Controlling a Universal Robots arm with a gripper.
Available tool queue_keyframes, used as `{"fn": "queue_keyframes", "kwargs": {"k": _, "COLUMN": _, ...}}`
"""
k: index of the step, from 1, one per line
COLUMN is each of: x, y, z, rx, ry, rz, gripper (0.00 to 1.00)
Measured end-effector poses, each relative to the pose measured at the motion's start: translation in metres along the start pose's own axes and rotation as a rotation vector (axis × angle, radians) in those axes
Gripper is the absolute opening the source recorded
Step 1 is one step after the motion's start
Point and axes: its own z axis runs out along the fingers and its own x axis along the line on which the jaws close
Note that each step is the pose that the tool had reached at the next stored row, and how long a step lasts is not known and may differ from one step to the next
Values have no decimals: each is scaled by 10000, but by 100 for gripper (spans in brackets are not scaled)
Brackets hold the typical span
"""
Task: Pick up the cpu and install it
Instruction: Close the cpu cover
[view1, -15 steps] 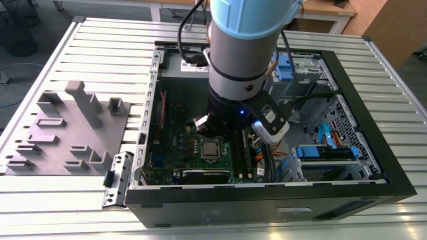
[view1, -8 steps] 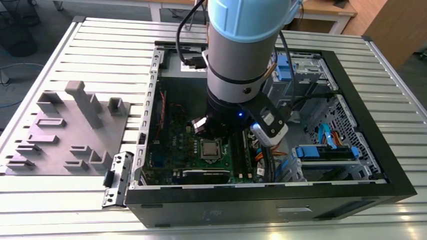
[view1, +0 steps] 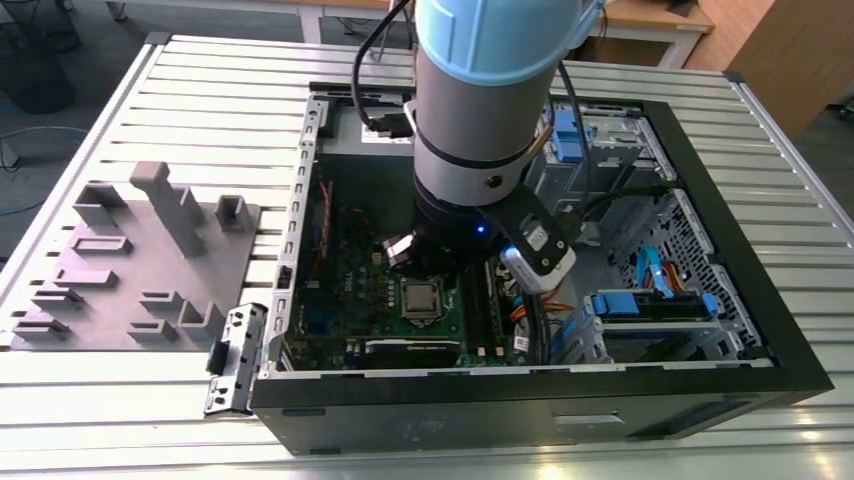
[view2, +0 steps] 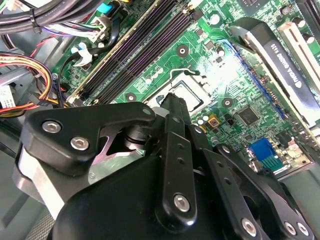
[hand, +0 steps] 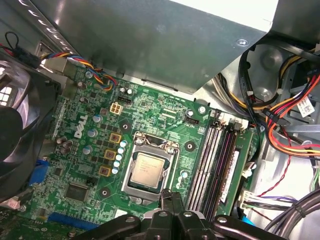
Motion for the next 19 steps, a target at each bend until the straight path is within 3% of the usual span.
{"fn": "queue_keyframes", "kwargs": {"k": 14, "x": 80, "y": 15, "z": 116, "rx": 0, "ry": 0, "rz": -2, "gripper": 11}}
{"fn": "queue_keyframes", "kwargs": {"k": 19, "x": 81, "y": 15, "z": 123, "rx": -2, "ry": -1, "rz": -2, "gripper": 11}}
